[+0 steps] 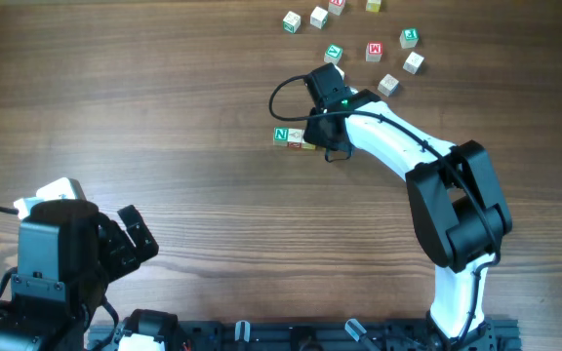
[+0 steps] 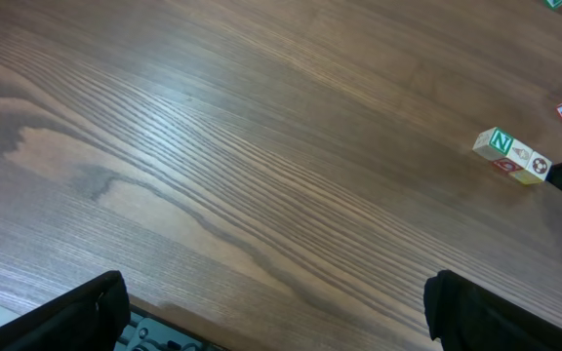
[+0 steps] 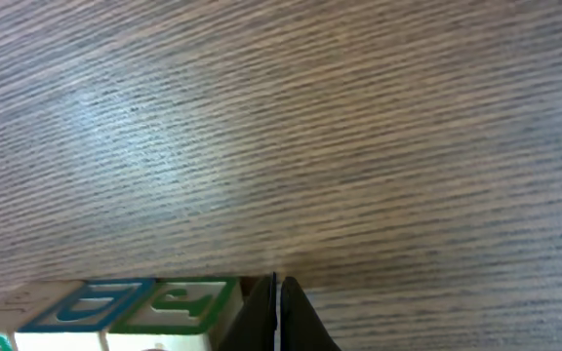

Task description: Form a circle

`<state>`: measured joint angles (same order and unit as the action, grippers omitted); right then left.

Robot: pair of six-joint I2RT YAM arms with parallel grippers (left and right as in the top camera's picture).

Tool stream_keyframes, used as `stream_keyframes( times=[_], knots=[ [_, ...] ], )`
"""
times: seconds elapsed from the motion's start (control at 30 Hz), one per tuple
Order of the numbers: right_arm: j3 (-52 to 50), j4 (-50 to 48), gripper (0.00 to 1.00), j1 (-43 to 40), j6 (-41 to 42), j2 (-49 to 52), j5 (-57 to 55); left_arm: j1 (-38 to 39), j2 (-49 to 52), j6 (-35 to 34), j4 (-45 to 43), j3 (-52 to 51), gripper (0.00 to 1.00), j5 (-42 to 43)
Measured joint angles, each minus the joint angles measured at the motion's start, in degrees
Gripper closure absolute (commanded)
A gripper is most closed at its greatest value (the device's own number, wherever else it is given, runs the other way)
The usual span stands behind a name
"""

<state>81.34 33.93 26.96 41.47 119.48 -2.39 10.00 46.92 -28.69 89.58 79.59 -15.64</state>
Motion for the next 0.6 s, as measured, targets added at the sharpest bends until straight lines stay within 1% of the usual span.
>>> stream_keyframes(
  times=[0.6],
  knots=[
    [0.0,-1.9,0.95,0.0,-1.7,0.0,0.5,0.0,0.0,0.0,0.0,0.0,0.0,0.0]
  ],
)
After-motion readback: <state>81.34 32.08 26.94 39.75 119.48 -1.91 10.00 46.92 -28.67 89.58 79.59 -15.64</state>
